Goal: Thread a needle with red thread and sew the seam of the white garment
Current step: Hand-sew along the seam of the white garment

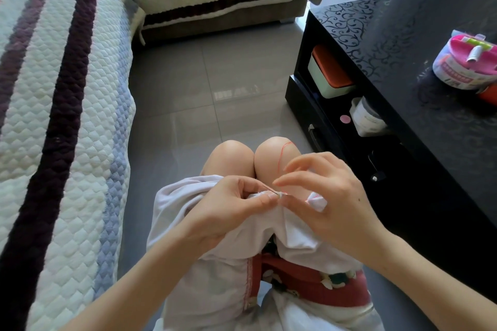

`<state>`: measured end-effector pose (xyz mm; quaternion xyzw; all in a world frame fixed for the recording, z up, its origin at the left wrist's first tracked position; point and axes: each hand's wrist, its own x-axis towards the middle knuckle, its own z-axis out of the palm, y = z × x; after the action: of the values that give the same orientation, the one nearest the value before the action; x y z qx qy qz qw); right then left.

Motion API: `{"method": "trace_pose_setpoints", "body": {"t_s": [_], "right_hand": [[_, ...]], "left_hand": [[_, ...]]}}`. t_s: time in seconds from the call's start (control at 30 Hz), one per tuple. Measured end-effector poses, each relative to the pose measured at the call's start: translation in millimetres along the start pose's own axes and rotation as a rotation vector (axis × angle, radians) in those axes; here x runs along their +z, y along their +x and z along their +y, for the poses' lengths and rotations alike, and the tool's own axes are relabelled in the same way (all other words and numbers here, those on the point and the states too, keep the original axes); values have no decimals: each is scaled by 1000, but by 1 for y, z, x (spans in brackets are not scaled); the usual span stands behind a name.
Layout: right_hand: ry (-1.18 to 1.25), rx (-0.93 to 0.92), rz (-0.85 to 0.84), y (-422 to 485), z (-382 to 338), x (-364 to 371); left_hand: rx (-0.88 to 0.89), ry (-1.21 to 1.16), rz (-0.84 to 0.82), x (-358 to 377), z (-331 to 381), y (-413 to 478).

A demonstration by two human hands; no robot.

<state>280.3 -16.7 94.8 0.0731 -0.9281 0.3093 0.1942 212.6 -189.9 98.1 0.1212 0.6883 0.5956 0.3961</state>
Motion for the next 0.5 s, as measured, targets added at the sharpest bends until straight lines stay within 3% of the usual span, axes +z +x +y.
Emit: {"method": "trace_pose_setpoints", "body": {"t_s": [0.3,0.5], "right_hand": [[48,-210,-11,6,2,10],[251,-303,-23,12,-27,-1]], "left_hand": [[40,192,29,2,6,-5],[132,488,205,7,0,-5]]}}
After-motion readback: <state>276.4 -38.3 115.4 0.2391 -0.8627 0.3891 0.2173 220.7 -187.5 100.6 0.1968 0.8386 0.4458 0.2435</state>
